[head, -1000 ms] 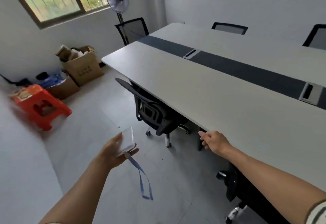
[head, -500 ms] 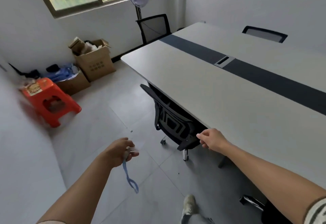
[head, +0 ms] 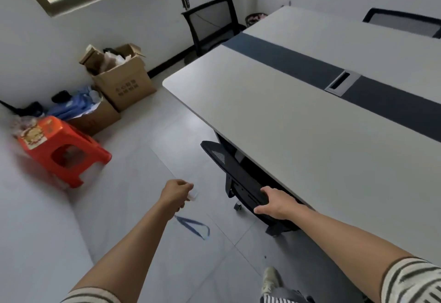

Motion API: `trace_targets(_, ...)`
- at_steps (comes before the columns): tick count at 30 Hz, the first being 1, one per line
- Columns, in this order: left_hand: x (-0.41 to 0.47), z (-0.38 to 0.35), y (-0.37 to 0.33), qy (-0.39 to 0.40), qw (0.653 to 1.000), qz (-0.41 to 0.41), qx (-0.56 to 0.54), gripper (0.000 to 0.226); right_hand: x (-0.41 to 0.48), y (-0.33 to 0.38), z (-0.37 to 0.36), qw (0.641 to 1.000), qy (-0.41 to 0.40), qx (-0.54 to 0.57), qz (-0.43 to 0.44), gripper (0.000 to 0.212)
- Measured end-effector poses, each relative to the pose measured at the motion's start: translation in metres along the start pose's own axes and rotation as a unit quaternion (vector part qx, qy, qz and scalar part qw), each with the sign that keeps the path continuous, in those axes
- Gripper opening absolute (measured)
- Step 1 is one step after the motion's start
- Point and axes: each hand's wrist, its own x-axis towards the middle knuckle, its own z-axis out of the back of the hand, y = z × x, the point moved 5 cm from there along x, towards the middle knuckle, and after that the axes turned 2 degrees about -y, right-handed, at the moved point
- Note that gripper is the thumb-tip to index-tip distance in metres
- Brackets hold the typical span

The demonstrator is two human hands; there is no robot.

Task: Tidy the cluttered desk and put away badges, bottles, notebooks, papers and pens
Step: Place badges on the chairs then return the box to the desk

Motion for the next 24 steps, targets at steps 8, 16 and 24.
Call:
trace_targets(8, 0.101, -0.023, -0.030, 0.123, 0.992, 0.026, 0.034, 0.049, 0.022, 0.015, -0.034, 0.996, -0.032, -0.063, -0.062, 0.073)
trace_targets(16, 0.172, -0.038, -0.047, 0.203, 0.975, 0.047, 0.072, 0.061, 0.011, 0.035, -0.056, 0.985, -0.087, 0.025, -0.144, 0.083)
trace_targets(24, 0.178, -0.009, -0.004, 0.228, 0.965, 0.027, 0.127, 0.045, -0.025, 0.060, -0.121, 0.980, -0.107, 0.036, -0.162, 0.085)
